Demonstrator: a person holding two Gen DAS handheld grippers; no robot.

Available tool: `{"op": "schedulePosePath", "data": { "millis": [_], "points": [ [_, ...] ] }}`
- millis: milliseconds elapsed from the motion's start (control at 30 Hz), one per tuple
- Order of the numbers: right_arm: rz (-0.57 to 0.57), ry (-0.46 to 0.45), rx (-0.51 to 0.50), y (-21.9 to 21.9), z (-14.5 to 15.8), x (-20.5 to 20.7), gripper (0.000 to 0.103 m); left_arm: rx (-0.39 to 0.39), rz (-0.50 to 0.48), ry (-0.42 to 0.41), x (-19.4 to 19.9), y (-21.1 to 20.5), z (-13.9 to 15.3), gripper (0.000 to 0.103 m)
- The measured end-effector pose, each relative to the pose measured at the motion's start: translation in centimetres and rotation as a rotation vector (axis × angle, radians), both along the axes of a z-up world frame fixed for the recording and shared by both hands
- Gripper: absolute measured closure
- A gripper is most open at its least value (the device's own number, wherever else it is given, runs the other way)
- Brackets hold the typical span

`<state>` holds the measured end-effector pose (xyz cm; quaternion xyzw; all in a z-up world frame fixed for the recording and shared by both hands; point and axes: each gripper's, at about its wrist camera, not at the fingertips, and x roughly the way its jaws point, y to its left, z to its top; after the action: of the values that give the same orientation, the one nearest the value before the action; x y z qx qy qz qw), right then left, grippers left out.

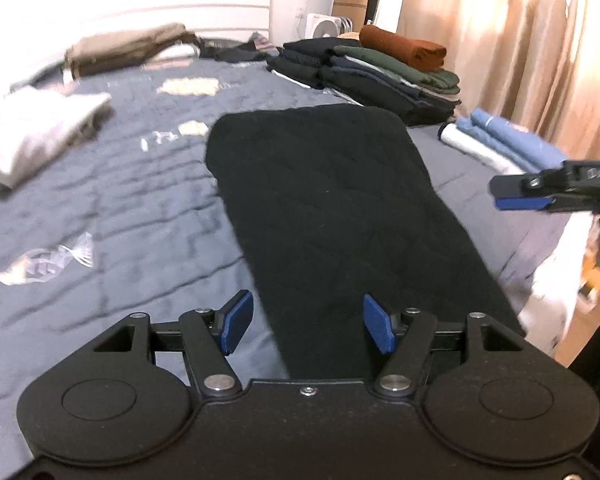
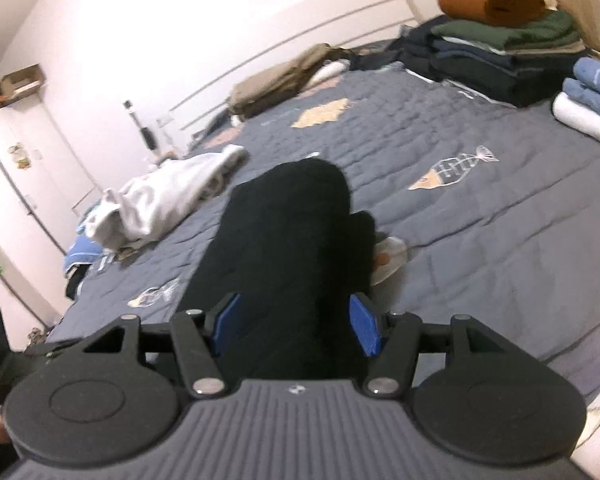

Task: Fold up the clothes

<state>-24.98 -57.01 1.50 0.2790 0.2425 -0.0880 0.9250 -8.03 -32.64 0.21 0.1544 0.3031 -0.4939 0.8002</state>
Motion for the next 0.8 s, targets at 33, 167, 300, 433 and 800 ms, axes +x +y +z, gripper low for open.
{"op": "schedulePosePath", "data": {
  "millis": [33,167,300,433,800],
  "points": [
    [0.006,-0.012,-0.004,0.5,0.1,-0.4,0.044,0.01,-0.003,-0.018,-0.4,0.3,0.0,0.043],
    [0.055,-0.02,-0.041,3.0,0.2,-0.8,0.044,0.066,-0.046,-0.122,-3.0,1.5,-0.4,0.043],
    [0.086,0.004,-0.075,5.2,-0.1,-0.8,0.044,0.116,-0.094,-0.245,-5.8,2.6,-1.1,0.043],
    [0.088,0.044,-0.113,6.5,-0.4,-0.9,0.044,0.186,-0.125,-0.382,-7.9,3.0,-2.5,0.043],
    [0.087,0.136,-0.204,8.4,-2.0,0.2,0.044,0.277,-0.227,-0.6,-10.6,1.4,-5.5,0.042]
  ]
}}
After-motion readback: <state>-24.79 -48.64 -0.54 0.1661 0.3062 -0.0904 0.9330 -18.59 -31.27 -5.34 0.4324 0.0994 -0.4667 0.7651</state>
